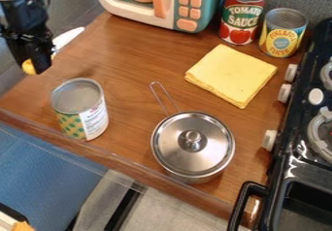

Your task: Put the yellow knife on the lower left side of the table

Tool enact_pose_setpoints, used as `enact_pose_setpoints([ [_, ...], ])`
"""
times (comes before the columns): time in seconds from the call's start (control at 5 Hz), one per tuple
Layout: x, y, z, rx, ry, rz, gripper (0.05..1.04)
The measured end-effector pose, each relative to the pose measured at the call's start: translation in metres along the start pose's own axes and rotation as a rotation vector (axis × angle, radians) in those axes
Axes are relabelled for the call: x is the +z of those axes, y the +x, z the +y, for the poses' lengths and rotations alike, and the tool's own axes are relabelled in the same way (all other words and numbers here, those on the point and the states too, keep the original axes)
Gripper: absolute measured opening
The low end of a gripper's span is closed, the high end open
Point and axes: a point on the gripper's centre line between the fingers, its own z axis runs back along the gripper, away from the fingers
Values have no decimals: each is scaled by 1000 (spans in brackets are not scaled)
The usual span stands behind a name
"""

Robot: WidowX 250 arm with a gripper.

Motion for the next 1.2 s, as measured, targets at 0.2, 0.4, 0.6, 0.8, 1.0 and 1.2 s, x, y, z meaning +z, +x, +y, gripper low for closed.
enact_pose_setpoints([
  [0.2, -20, -19, 9, -12, -24, 49, 487],
  [0.4, -26, -27, 12, -12, -28, 55, 487],
  [0.6, -39, -39, 0, -34, -44, 87, 487],
  [0.8, -39, -41, -10, -63, -37, 85, 555],
  [1.0, -34, -42, -13, -78, -29, 66, 865],
  [1.2, -14, -43, -15, -102, 9, 18, 1018],
])
